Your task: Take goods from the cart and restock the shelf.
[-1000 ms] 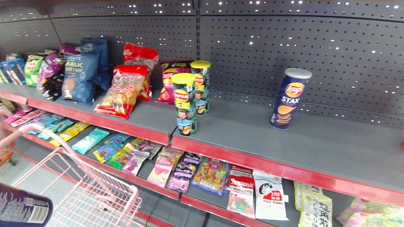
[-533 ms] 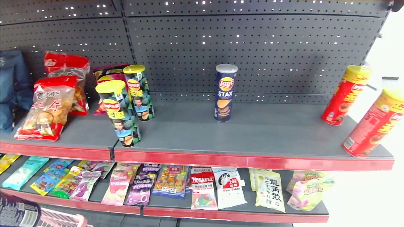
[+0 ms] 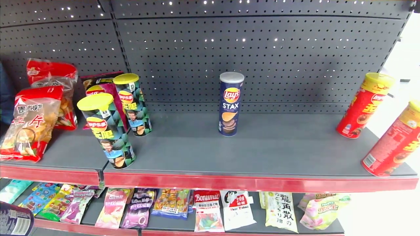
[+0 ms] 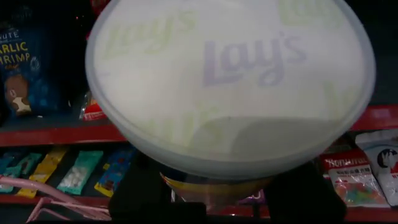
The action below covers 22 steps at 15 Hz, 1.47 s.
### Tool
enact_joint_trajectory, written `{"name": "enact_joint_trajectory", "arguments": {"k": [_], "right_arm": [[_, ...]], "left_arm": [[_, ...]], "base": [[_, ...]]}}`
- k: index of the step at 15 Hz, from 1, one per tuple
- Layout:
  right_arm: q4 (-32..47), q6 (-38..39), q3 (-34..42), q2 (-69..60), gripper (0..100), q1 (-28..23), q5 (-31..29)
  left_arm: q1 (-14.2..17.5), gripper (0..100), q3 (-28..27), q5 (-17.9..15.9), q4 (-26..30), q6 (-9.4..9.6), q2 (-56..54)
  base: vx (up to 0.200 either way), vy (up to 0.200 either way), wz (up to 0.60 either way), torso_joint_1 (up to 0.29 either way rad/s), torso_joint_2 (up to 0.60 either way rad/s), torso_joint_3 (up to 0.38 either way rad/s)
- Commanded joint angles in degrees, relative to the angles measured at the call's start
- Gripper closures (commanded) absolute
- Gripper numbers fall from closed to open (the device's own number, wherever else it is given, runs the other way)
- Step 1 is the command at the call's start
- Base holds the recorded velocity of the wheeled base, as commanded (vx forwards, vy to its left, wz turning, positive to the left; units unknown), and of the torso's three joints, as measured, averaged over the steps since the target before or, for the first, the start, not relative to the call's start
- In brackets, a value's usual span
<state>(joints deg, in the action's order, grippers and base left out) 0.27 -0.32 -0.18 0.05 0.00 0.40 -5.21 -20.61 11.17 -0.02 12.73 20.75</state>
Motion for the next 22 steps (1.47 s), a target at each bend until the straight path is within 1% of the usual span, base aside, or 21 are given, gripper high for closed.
{"name": "enact_joint_trajectory", "arguments": {"k": [1,3,4,6,9,10,11,12,13,14,15,16,17,19,20,22], "right_arm": [[0.08,-0.12,0.01,0.21,0,0.00,0.04],[0.08,-0.83,-0.08,-0.05,0,0.00,-0.14],[0.00,-1.88,-0.08,-0.05,0,0.00,-0.05],[-0.18,-3.73,0.01,-0.05,0,0.00,1.88],[-0.36,-3.81,0.01,-0.05,0,0.00,2.06],[-2.03,-3.29,-3.51,1.01,0,0.09,2.50],[-2.99,-1.00,-16.78,14.98,0,0.62,4.34],[-4.14,4.27,-26.89,26.49,0,1.23,5.84],[-4.05,5.41,-33.39,31.94,0,3.60,9.18],[-4.14,2.07,-34.53,34.05,0,6.59,13.84],[-4.22,-6.27,-33.13,35.81,0,10.28,16.74],[-4.31,-8.91,-32.51,36.34,0,11.87,16.74],[-4.22,-8.91,-32.51,36.78,0,13.01,17.00],[-4.22,-8.82,-33.22,38.71,0,19.16,17.00],[-4.22,-8.82,-34.27,40.47,0,21.09,16.91],[-4.22,-8.91,-36.20,45.04,0,23.12,17.00]], "left_arm": [[-0.07,100,-0.13,-0.09,-0.06,0.46,-1.50],[-0.16,100,0.58,-0.27,0.29,1.77,-4.14],[-0.16,100,0.93,-0.53,0.73,1.95,-5.72],[-0.24,100,0.40,-2.38,3.10,1.95,-8.88],[-0.33,100,-0.66,-2.82,3.10,1.69,-9.94],[-1.03,100,-0.74,-3.78,3.28,1.69,-10.55],[-1.47,100,-0.39,-4.05,3.28,1.60,-11.17],[-1.39,100,-0.13,-3.96,3.36,1.60,-11.17],[-1.65,100,0.75,-4.40,3.80,1.07,-11.70],[-2.70,100,1.45,-6.16,3.72,-1.65,-11.43],[-4.20,100,1.10,-9.76,3.72,-5.96,-11.61],[-4.02,100,0.84,-9.76,3.72,-6.22,-11.61],[-4.02,100,0.58,-9.76,3.89,-6.31,-11.87],[-3.94,100,1.19,-9.41,3.98,-6.40,-12.49],[-3.94,100,1.89,-8.79,4.24,-6.31,-13.01],[-3.94,100,2.33,-8.00,4.95,-6.31,-13.63]], "base": [[0.000,0.000,0.00,0.000,0.00,0.000],[0.000,0.000,0.00,0.000,0.00,0.000],[0.000,0.000,0.00,0.000,0.00,0.000],[0.000,0.000,0.00,0.000,0.00,0.000],[0.000,0.000,0.00,0.000,0.00,0.000],[0.000,0.000,0.00,0.000,0.00,0.000],[0.000,0.000,0.00,0.000,0.00,0.000],[0.000,0.000,0.00,0.000,0.00,0.000],[0.000,0.000,0.00,0.000,0.00,0.000],[0.000,0.000,0.00,0.000,0.00,0.000],[0.000,0.000,0.00,0.000,0.00,0.000],[0.000,0.000,0.00,0.000,0.00,0.000],[0.000,0.000,0.00,0.000,0.00,0.000],[0.000,0.000,0.00,0.000,0.00,0.000],[0.000,0.000,0.00,0.000,0.00,0.000],[0.000,0.000,0.00,0.000,0.00,0.000]]}}
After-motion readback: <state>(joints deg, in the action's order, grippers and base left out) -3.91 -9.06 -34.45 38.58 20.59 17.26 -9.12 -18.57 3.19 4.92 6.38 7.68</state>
